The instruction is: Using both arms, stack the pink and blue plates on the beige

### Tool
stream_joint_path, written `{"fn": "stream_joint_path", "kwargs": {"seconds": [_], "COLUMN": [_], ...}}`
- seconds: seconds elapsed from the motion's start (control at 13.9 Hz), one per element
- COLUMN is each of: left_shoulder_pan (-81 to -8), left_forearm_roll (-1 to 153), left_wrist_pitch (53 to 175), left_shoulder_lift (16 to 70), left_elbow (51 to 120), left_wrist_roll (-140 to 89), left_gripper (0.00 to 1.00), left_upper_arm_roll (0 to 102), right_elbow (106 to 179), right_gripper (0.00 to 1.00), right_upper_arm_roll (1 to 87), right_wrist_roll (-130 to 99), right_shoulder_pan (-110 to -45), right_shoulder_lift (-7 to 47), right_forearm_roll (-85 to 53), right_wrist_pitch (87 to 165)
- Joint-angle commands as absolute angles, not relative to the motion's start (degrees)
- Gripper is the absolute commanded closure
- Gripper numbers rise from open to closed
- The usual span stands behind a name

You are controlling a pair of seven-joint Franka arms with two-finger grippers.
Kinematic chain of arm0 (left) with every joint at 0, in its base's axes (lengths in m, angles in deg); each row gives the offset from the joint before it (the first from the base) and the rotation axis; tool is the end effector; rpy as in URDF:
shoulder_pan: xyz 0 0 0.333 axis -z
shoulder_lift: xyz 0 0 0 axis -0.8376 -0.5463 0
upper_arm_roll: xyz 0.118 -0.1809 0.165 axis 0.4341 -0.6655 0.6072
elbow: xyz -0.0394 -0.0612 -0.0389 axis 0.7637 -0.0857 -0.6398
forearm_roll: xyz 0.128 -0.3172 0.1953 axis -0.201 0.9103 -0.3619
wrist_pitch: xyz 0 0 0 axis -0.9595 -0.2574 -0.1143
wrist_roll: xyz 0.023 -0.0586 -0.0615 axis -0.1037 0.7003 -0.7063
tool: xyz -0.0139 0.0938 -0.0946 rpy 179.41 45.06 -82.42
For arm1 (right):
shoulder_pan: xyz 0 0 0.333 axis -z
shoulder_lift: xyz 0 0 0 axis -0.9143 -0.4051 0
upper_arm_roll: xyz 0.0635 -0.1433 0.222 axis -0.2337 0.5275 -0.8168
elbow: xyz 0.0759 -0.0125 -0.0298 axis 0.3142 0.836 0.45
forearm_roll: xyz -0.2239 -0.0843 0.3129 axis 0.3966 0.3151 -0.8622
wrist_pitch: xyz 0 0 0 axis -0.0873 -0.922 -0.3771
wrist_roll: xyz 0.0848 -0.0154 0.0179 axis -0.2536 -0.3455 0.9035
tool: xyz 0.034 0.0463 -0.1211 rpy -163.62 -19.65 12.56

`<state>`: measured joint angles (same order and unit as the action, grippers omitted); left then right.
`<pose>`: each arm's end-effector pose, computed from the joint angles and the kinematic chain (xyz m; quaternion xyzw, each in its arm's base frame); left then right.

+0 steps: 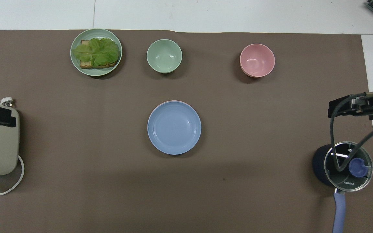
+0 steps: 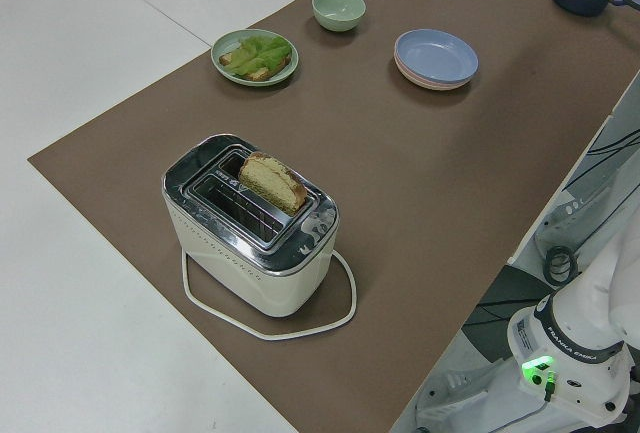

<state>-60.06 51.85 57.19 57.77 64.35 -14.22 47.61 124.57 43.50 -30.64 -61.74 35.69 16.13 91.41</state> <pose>0.5128 -0.0316 0.6005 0.9997 0.0115 -0.0195 0.0066 0.5386 0.0281 0.5823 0.9990 -0.0357 -0.0202 0.0162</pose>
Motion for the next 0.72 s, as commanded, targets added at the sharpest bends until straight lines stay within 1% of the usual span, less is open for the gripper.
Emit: {"fn": "stream_joint_path", "kwargs": {"seconds": [0.0, 0.65], "left_shoulder_pan": [-60.67, -60.67], "left_forearm_roll": [51.79, 51.79], "left_wrist_pitch": [56.29, 56.29], "left_shoulder_lift": [58.33, 58.33], "left_elbow": [64.40, 64.40], "left_wrist_roll": [-14.10, -14.01], "left_gripper": [0.00, 0.00], "left_upper_arm_roll": [47.31, 47.22], "right_elbow": [124.11, 124.11], "right_gripper": [0.00, 0.00], "right_upper_arm_roll": [42.73, 42.90], "right_wrist_roll": [-31.59, -31.94], "right_shoulder_pan": [-60.65, -60.56], "right_shoulder_lift": [35.68, 35.76], "right_forearm_roll": [15.69, 14.20], "right_wrist_pitch": [89.49, 90.54]}}
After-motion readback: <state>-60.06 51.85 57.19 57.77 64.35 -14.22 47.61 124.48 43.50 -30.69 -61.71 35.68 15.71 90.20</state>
